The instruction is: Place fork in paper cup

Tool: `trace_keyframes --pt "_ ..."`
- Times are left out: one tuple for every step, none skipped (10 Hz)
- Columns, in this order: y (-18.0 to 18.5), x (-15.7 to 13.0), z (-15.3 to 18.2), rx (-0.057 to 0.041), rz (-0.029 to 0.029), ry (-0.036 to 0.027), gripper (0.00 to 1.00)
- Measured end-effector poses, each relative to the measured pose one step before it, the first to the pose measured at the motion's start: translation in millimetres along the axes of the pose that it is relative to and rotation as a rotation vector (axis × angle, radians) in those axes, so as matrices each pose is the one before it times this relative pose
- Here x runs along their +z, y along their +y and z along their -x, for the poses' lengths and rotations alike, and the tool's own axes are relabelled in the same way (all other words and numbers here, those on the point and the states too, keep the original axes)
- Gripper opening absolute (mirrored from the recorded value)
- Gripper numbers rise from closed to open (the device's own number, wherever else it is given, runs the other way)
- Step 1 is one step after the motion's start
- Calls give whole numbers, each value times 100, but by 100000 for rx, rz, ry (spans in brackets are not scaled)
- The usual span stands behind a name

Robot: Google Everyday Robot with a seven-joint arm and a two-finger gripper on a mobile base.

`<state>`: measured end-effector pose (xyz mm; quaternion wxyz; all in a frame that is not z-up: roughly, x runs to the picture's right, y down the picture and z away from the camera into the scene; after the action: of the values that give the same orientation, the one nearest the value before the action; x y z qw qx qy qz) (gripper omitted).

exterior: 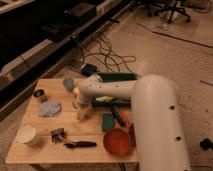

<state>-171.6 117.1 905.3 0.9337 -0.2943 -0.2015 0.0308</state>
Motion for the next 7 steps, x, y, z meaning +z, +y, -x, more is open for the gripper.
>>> trace_keyframes --pt "-175 375 154 -691 409 -1072 80" --pt "-158 281 -147 -397 406 -1394 80" --pt "-88 249 66 -632 452 -2060 78" --pt "-83 220 -148 -128 507 -2046 71" --pt "-94 145 -10 -218 289 -1847 62" --pt "-86 116 228 -659 76 -2401 51" --pt "9 85 262 -489 155 -2012 43"
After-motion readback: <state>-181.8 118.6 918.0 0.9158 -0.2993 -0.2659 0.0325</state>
